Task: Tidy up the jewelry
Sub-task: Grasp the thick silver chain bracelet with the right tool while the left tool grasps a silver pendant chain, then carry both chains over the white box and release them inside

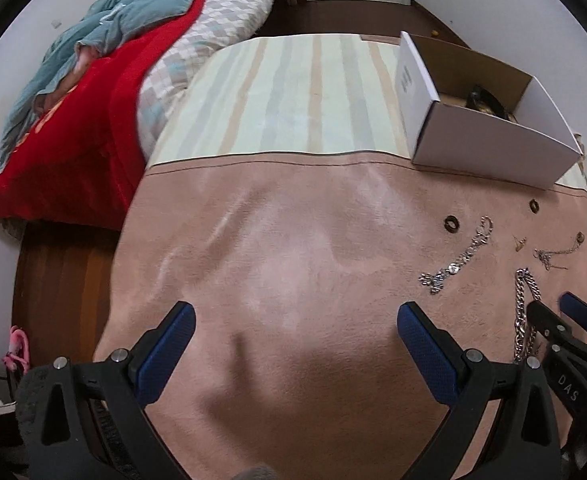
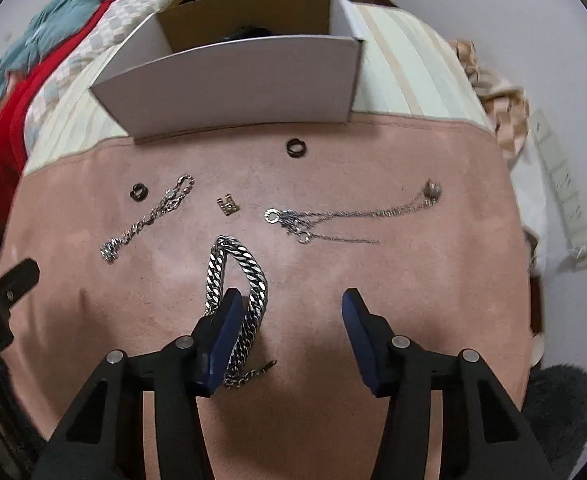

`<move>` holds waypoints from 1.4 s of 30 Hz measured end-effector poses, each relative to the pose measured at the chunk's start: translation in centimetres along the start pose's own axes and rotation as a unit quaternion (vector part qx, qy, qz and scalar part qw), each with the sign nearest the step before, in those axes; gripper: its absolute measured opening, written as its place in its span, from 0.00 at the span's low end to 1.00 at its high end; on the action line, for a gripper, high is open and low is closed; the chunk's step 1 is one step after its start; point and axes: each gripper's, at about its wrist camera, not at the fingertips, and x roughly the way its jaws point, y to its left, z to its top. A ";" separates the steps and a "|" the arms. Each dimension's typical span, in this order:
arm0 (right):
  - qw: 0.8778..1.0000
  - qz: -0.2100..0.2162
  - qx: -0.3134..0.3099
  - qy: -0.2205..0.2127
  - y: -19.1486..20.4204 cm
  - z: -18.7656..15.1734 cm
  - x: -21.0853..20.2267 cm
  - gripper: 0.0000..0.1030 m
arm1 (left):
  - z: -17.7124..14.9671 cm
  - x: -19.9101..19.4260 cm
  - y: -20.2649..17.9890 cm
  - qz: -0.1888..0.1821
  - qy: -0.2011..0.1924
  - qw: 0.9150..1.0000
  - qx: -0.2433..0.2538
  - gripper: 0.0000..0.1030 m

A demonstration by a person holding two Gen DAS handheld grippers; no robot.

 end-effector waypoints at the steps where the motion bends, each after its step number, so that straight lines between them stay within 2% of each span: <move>1: 1.000 0.005 -0.004 -0.004 0.1 -0.1 0.0 0.47 | 0.0 0.1 -0.3 -0.005 0.000 1.000 0.004 1.00; 2: 1.000 0.006 -0.006 -0.007 0.1 -0.1 -0.2 0.35 | -0.1 0.2 -0.7 -0.013 -0.002 1.000 0.010 1.00; 3: 1.000 0.008 -0.003 -0.008 -0.1 -0.1 -0.1 0.08 | -0.1 0.3 -1.2 -0.023 -0.002 1.000 0.017 1.00; 5: 0.999 0.029 0.023 -0.003 -1.3 -0.3 -0.1 0.08 | 0.0 0.4 -2.3 -0.036 -0.002 0.999 0.032 0.99; 9: 0.998 0.028 0.052 -0.007 -3.6 0.0 -0.6 0.08 | 0.3 1.4 -4.8 -0.066 0.010 0.996 0.056 0.99; 14: 0.997 0.027 0.071 -0.018 -5.3 0.1 -1.6 0.08 | 0.4 2.5 -7.0 -0.083 0.017 0.994 0.075 0.99; 16: 0.997 0.025 0.068 -0.022 -5.2 0.3 -1.9 0.08 | 0.4 2.5 -7.6 -0.084 0.014 0.993 0.082 0.80; 17: 0.997 0.025 0.068 -0.024 -5.5 0.4 -2.0 0.08 | 0.4 2.7 -7.9 -0.086 0.018 0.993 0.084 0.57; 19: 0.997 0.027 0.070 -0.025 -5.6 0.7 -2.4 0.08 | 0.4 2.4 -8.3 -0.088 0.009 0.992 0.085 0.38; 21: 0.997 0.027 0.072 -0.026 -5.5 0.7 -2.5 0.08 | 0.5 2.1 -8.4 -0.090 0.005 0.992 0.086 0.07; 28: 0.997 0.026 0.072 -0.029 -5.5 0.8 -2.4 0.08 | -0.2 1.6 -9.7 -0.095 -0.015 0.990 0.099 0.05; 32: 0.996 0.036 0.075 -0.038 -5.6 0.9 -3.2 0.08 | 0.1 0.4 -9.2 -0.105 -0.033 0.989 0.096 0.04; 42: 0.989 0.079 0.077 -0.093 -5.9 2.7 -9.2 0.08 | 3.9 -8.0 -5.6 -0.168 -0.093 0.979 0.067 0.04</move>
